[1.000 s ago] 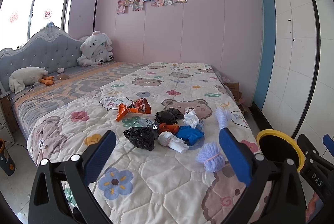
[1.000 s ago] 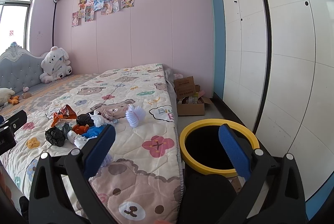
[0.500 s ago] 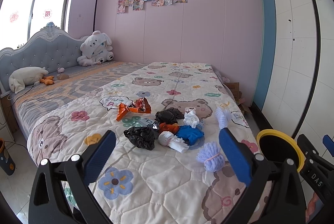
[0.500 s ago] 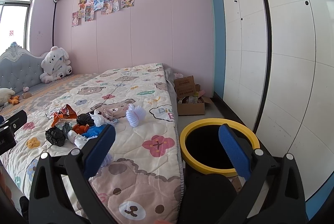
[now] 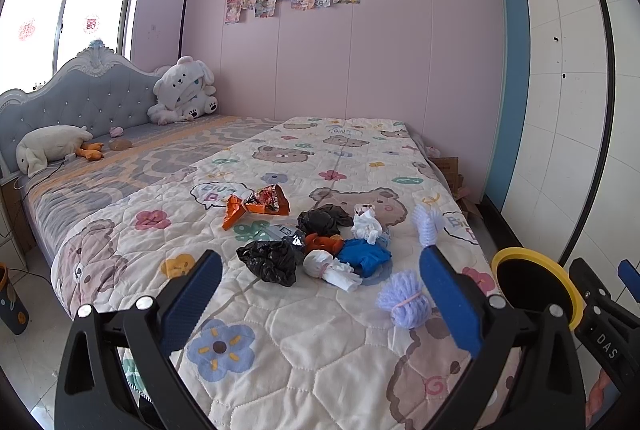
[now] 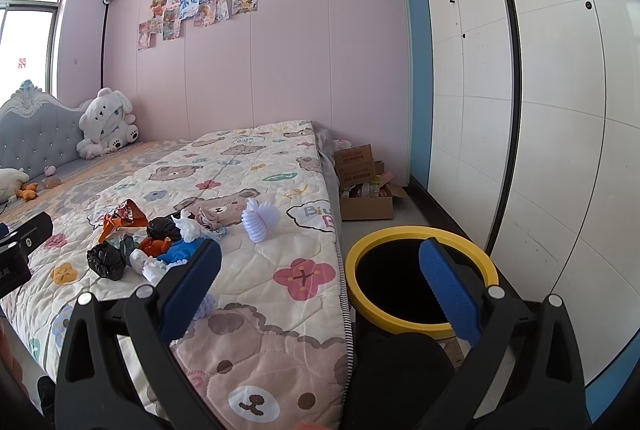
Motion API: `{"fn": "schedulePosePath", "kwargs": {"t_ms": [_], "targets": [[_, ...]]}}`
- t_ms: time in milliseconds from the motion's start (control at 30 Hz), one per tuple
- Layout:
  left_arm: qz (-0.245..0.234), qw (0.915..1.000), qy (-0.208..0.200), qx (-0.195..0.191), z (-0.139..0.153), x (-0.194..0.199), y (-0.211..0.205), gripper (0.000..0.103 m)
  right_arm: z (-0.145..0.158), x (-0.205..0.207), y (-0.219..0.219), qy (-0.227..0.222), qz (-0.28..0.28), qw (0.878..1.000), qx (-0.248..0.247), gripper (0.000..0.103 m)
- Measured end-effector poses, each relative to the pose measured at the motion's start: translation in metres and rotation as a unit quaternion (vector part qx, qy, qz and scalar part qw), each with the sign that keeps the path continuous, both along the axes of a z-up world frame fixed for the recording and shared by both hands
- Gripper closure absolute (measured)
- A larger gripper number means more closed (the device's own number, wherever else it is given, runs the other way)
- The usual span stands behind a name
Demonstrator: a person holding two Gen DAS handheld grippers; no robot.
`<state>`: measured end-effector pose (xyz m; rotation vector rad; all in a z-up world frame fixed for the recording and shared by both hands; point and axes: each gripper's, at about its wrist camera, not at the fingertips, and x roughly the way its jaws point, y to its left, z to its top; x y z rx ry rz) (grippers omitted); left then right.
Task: Collect trash
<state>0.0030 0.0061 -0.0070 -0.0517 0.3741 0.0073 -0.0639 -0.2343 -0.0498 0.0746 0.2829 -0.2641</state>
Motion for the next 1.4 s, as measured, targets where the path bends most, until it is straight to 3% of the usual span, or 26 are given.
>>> {"fn": "schedulePosePath", "kwargs": {"t_ms": [1000, 1400], "targets": [[0.001, 1.0, 0.003, -0.002, -0.008, 0.0, 0.0, 0.007, -0.004, 0.002, 0.003, 0.008, 0.013, 1.0, 0.005, 0.008], [0.027, 0.9993, 0.025, -0.012, -0.017, 0.019, 0.019, 0.007, -0.013, 0.027, 0.009, 0.014, 0.077, 0.997, 0.009, 0.008]]}}
